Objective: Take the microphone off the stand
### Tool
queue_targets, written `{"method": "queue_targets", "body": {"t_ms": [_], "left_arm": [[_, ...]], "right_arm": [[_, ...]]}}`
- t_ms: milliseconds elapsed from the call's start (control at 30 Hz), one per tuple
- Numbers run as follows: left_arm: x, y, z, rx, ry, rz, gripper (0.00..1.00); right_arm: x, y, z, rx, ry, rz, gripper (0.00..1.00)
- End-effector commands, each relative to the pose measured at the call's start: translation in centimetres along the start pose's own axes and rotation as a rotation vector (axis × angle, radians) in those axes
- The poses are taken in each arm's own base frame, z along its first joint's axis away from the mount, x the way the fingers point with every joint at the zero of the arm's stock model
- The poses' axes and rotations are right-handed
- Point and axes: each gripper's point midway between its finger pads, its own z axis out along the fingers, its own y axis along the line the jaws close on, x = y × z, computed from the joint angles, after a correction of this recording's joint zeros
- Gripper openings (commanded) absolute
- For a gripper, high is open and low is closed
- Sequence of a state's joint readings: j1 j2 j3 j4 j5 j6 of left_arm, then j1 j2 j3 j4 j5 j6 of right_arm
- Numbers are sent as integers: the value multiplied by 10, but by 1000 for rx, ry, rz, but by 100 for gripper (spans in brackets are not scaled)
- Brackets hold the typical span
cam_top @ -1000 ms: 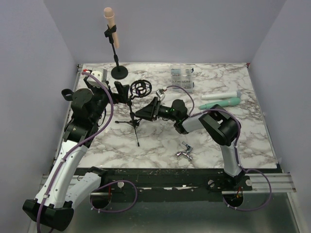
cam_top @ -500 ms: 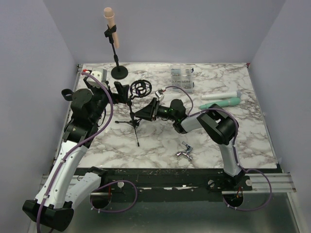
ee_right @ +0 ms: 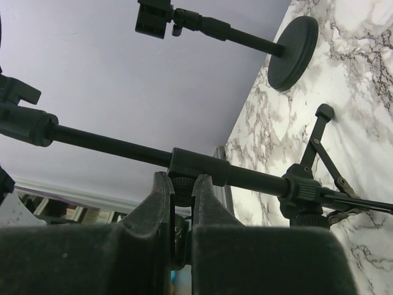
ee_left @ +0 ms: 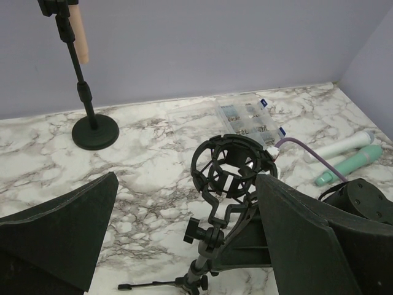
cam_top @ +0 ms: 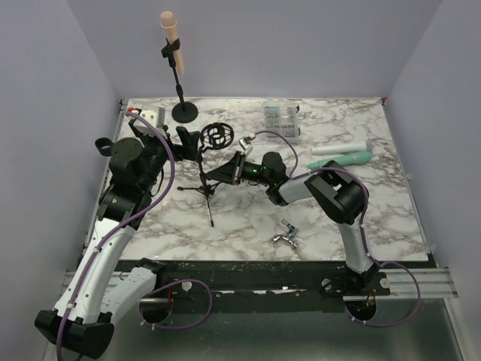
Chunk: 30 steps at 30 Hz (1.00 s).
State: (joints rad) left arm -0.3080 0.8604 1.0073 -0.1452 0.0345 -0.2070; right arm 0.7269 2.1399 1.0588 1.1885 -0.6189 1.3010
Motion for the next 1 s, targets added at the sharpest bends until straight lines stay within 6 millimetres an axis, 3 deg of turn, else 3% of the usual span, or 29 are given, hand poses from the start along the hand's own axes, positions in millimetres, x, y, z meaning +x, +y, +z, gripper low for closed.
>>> {"method": "queue_targets", "body": {"t_ms": [0, 267, 600, 867, 967], "left_arm": [[-13, -4, -5, 12, -31, -4, 99], [-12, -4, -4, 11, -28, -4, 99], [-9, -3, -2, 7, -18, -3, 99], [-7, -2, -1, 2, -14, 0, 99], [-8, -2, -1, 2, -16, 0, 99]], "right_arm": [[5, -22, 0, 77, -20, -64, 1], [3, -35, -4, 183, -76, -264, 0], [4, -29, -2, 332, -93, -636, 0], [-10, -22, -13, 512, -149, -906, 0], [-13, -22, -17, 534, -160, -932, 0]]}}
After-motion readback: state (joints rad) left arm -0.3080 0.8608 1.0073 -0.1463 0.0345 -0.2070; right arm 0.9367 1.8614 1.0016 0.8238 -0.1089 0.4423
